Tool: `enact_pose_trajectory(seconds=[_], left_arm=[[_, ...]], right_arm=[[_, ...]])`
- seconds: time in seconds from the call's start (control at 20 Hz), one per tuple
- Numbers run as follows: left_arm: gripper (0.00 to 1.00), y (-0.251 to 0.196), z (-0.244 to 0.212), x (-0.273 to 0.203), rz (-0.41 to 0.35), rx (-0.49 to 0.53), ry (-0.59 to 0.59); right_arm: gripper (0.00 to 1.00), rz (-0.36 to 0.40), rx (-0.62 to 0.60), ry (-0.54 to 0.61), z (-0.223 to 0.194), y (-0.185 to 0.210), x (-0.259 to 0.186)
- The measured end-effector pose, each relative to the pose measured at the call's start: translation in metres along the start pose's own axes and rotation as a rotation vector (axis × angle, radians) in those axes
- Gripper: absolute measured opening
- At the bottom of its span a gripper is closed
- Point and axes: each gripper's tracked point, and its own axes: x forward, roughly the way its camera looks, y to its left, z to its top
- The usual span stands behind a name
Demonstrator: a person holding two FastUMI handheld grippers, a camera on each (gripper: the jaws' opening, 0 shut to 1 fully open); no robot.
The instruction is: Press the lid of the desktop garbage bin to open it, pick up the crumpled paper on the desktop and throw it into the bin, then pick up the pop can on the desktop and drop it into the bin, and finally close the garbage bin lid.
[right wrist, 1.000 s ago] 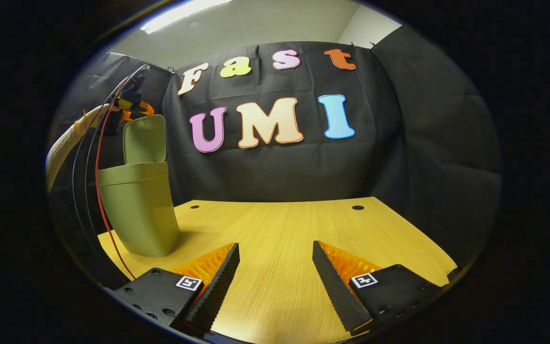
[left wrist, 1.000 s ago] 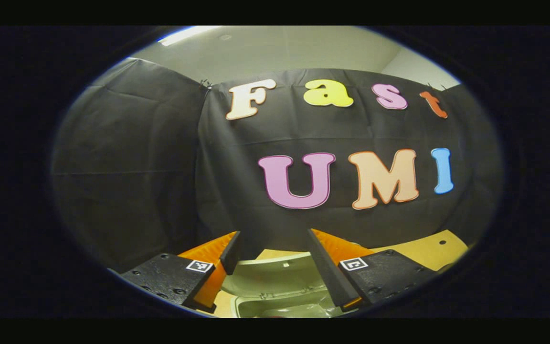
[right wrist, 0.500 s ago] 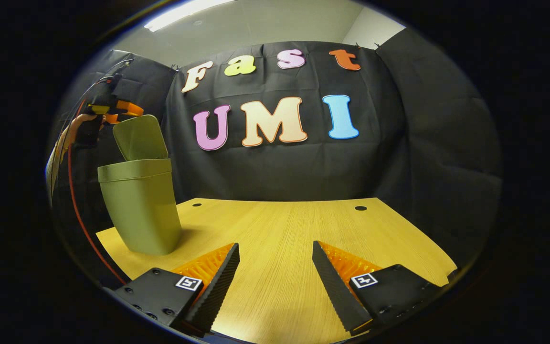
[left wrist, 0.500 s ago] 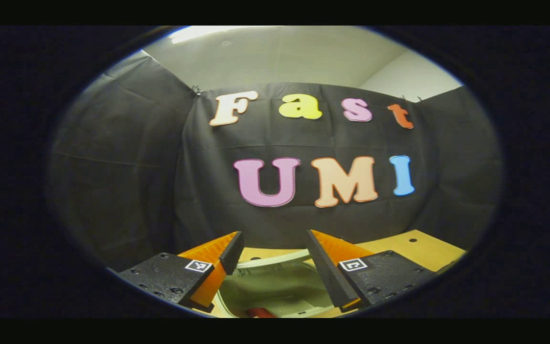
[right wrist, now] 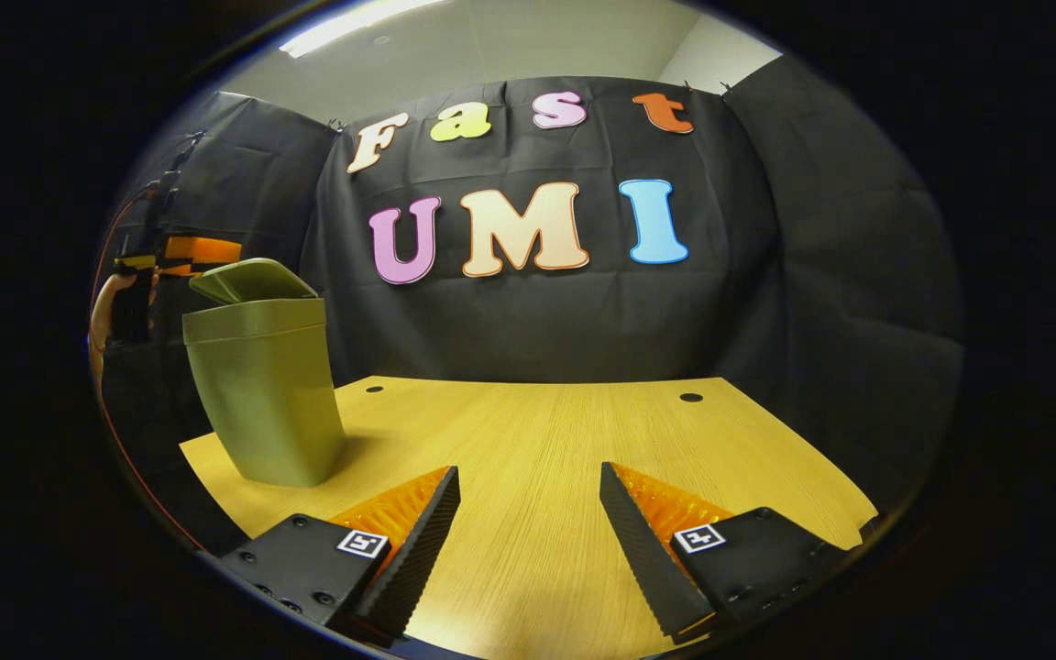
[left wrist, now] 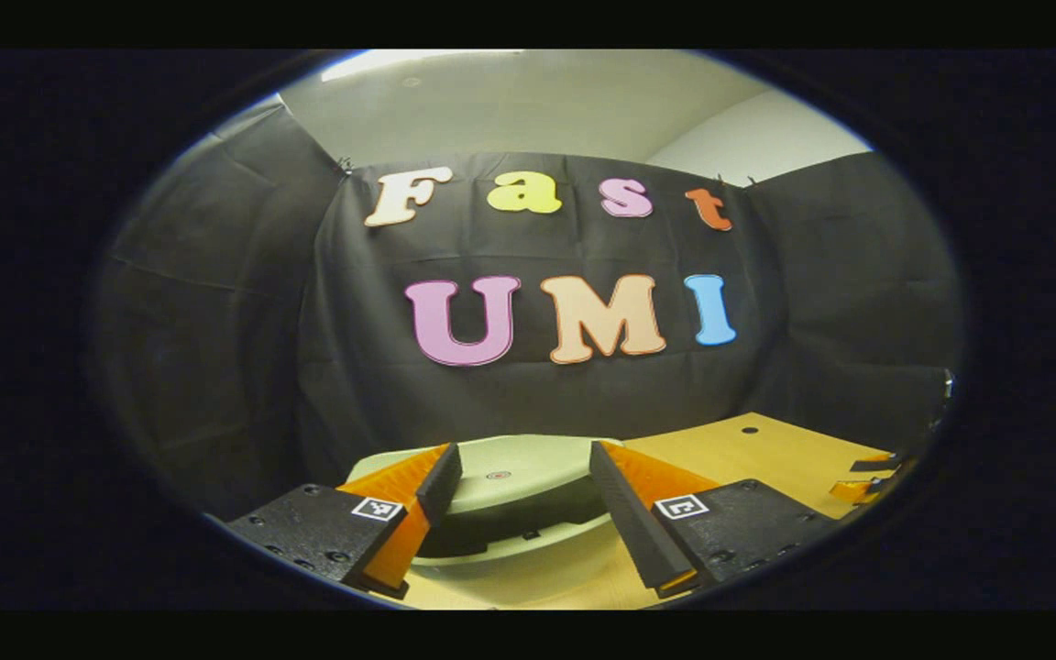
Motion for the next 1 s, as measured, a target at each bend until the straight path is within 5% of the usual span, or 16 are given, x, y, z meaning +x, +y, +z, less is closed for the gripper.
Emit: enact_pose_trajectory(seconds=[0.4, 1.0], left_arm=[[0.85, -0.014, -0.045, 0.000, -0.023, 0.020, 0.068], [0.84, -0.009, -0.043, 0.000, 0.006, -0.054, -0.022]], right_arm=[[0.97, -0.003, -0.007, 0.003, -0.001, -0.001, 0.000], [0.97, 0.014, -0.007, -0.011, 0.005, 0.006, -0.006]])
